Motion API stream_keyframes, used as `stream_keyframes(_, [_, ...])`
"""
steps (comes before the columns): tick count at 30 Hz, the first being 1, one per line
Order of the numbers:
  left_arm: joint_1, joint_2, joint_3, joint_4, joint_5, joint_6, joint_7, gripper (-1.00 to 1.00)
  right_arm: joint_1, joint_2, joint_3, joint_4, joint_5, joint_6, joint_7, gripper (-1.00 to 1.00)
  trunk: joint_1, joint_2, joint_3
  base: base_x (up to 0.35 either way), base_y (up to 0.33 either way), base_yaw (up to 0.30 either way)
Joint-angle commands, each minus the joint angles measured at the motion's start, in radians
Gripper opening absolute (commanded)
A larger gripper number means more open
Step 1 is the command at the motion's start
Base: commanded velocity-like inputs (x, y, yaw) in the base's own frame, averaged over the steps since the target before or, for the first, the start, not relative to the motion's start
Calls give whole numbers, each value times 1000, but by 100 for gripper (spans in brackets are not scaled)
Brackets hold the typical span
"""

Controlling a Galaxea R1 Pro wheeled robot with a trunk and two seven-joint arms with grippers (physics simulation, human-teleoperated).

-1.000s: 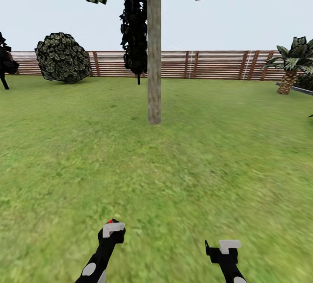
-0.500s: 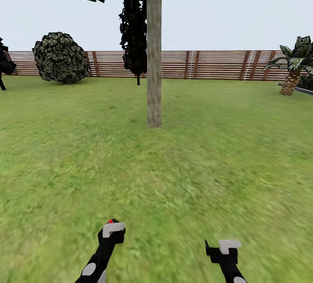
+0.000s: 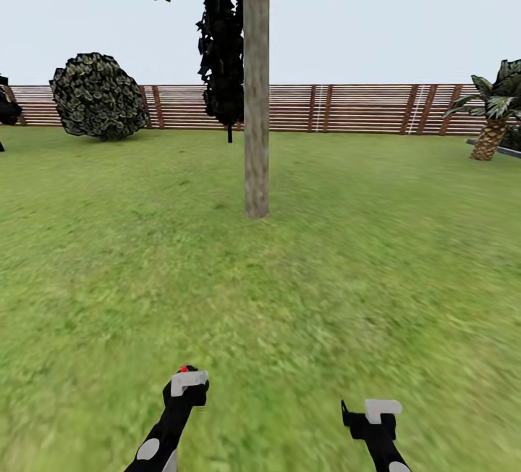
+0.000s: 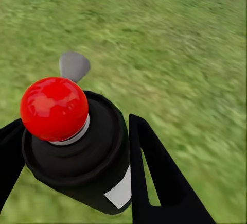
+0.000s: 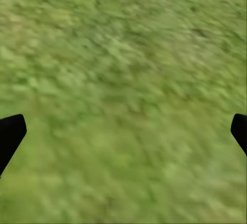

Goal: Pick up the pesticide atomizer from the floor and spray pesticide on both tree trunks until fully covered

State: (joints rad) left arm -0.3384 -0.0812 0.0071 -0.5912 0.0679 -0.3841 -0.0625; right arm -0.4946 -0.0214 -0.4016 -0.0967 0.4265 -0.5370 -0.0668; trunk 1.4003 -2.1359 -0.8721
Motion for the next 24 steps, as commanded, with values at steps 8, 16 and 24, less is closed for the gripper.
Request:
stream_keyframes(8, [-1,0,1,1,7,-2,-7,-100,-1,0,-3,2,11,-3,-7,100,0,0,-1,350,0,0])
stream_keyframes(16, [-1,0,1,1,7,-2,-7,-100,-1,0,-3,2,11,-3,-7,100,0,0,-1,350,0,0])
stream_keyframes(24, [-1,0,1,0,7,-2,-7,-100,-1,0,-3,2,11,-3,-7,100,0,0,-1,350,0,0])
